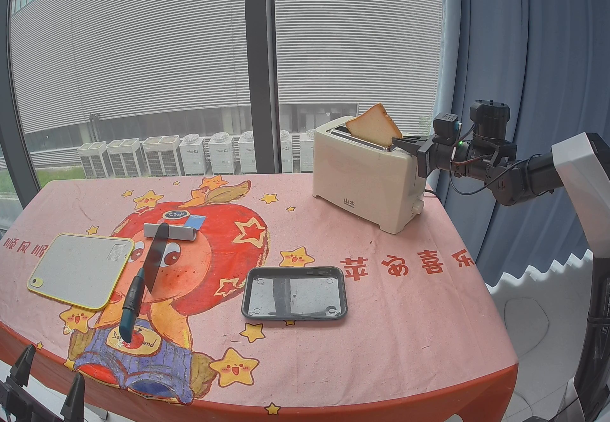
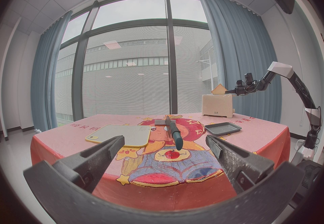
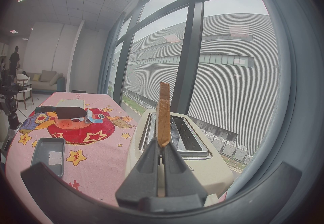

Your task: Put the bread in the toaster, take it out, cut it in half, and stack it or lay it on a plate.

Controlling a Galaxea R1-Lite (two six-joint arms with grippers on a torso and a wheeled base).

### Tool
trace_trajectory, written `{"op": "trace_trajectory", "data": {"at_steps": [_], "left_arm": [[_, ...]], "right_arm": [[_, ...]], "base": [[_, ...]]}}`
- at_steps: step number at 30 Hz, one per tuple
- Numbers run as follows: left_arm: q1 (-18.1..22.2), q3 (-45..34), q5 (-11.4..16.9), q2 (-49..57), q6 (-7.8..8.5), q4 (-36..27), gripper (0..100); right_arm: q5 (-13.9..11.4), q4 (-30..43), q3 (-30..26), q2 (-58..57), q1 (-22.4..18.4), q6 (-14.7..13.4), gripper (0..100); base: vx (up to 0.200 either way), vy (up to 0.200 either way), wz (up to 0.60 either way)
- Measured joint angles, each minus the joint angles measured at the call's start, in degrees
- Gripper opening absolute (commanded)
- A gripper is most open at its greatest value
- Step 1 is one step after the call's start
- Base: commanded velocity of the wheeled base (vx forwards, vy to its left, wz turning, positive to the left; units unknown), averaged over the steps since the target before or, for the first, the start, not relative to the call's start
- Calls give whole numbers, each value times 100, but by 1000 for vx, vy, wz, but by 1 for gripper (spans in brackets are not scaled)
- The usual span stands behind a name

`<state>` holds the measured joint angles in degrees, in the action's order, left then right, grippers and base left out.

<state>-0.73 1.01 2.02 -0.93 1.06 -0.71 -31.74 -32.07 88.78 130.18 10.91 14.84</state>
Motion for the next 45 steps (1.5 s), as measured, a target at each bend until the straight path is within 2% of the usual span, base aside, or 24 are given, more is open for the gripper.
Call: {"op": "trace_trajectory", "data": {"at_steps": [7,8,36,45], "left_arm": [[2,0,0,0,-2,0,100],[2,0,0,0,0,2,100],[0,0,0,0,0,0,100],[2,0,0,0,-2,0,100]], "right_arm": [[-2,0,-11,-17,-5,7,0],[-5,0,-11,-20,-6,7,100],[2,-66,-50,-107,-5,-17,100],[85,-82,-127,-286,-9,-20,100]], "base": [[0,0,0],[0,0,0],[0,0,0],[0,0,0]]}}
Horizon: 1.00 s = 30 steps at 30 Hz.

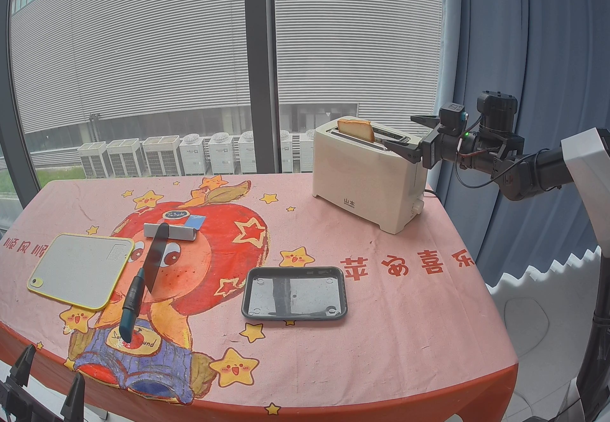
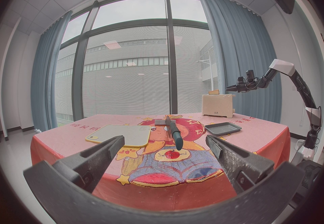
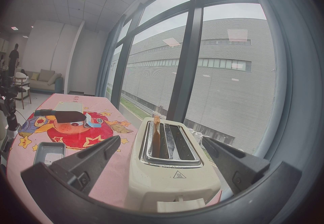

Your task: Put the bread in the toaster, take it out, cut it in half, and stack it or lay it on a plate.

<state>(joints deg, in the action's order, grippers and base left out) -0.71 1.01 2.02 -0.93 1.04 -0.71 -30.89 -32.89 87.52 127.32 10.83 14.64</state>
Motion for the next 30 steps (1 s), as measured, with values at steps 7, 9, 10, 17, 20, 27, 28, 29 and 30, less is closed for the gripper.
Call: {"op": "trace_trajectory", "data": {"at_steps": [7,9,10,17,20,27,28,29,30], "left_arm": [[0,0,-2,0,2,2,100],[5,0,0,0,2,0,100],[5,0,-2,0,2,0,100],[-2,0,0,0,2,0,100],[-2,0,0,0,2,2,100],[-2,0,0,0,2,2,100],[-2,0,0,0,2,2,100],[-2,0,-2,0,0,0,100],[-2,0,-2,0,0,0,100]], "right_arm": [[44,-127,-356,-212,0,2,0],[43,-179,-467,-282,-9,-2,0],[43,-193,-527,-315,-16,-2,0],[62,-219,-951,-610,-72,-72,0],[167,-244,-1100,-745,-105,-200,0],[380,-595,-1418,-1053,-112,-734,0],[391,-614,-1462,-1100,-96,-800,0],[407,-625,-1508,-1139,-79,-881,0],[427,-635,-1564,-1182,-61,-978,0]], "base": [[0,0,0],[0,0,0],[0,0,0],[0,0,0],[0,0,0],[0,0,0],[0,0,0],[0,0,0],[0,0,0]]}}
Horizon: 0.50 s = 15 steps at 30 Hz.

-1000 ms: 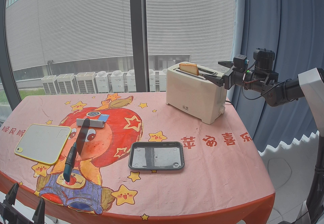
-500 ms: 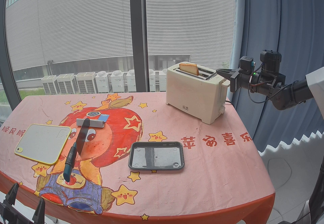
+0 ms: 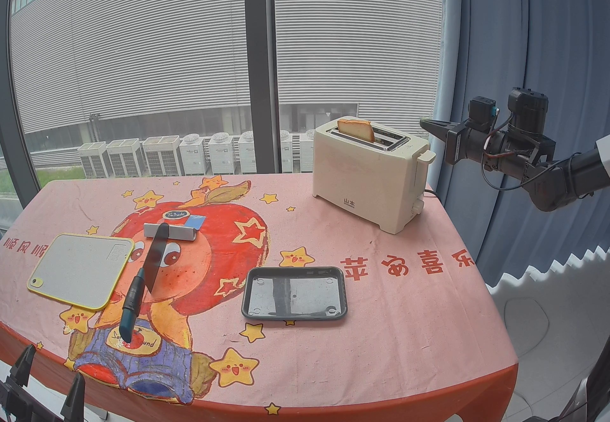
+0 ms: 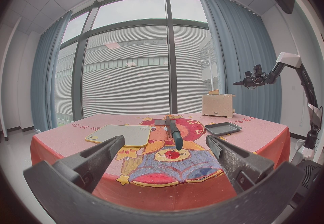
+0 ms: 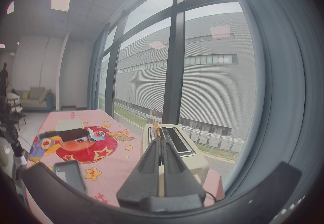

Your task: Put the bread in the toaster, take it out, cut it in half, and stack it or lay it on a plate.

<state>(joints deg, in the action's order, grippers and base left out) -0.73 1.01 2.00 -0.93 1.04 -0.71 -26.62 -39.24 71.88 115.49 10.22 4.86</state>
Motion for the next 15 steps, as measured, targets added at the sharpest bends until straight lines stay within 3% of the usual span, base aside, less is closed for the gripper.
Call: {"op": "trace_trajectory", "data": {"at_steps": [6,15], "left_arm": [[2,0,2,0,2,2,100],[5,0,2,0,2,2,100]], "right_arm": [[464,-30,-341,-246,94,-150,0],[596,-35,-507,-424,15,-161,0]], "base": [[0,0,0],[0,0,0]]}}
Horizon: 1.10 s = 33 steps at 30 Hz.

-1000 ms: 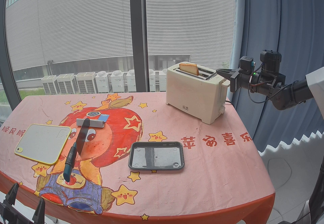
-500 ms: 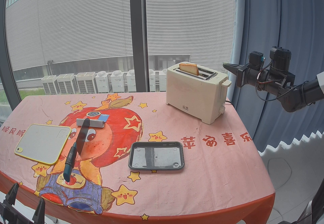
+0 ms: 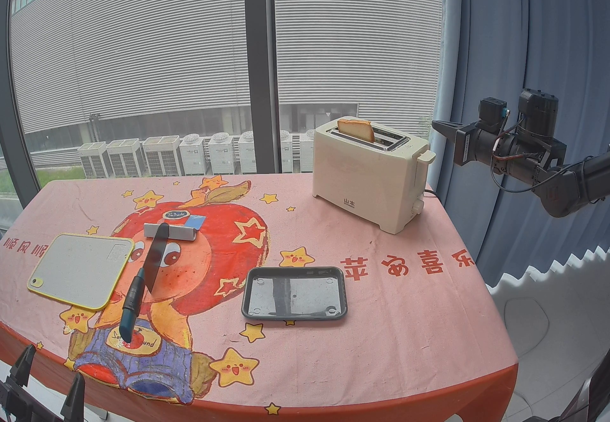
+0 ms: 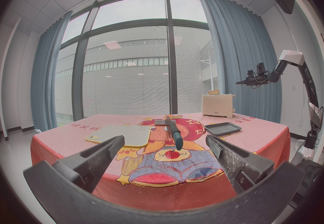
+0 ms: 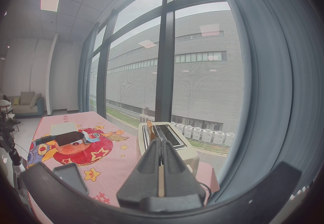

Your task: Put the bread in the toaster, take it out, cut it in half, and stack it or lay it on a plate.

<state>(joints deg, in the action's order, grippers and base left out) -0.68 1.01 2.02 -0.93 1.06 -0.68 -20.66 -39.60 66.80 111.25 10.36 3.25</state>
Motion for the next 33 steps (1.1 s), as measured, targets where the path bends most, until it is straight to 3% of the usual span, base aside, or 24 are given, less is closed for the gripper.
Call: {"op": "trace_trajectory", "data": {"at_steps": [11,20,28,33], "left_arm": [[-2,0,-2,0,0,-2,100],[2,0,0,0,0,-2,100],[-5,0,-2,0,0,0,100],[-2,0,-2,0,-2,-2,100]], "right_arm": [[-20,-795,-110,107,-171,-20,0],[-82,-1763,-644,317,-161,-33,0],[-110,-1851,-584,517,-194,-55,0],[-93,-1890,-366,705,-246,-213,0]], "base": [[0,0,0],[0,0,0],[0,0,0],[0,0,0]]}}
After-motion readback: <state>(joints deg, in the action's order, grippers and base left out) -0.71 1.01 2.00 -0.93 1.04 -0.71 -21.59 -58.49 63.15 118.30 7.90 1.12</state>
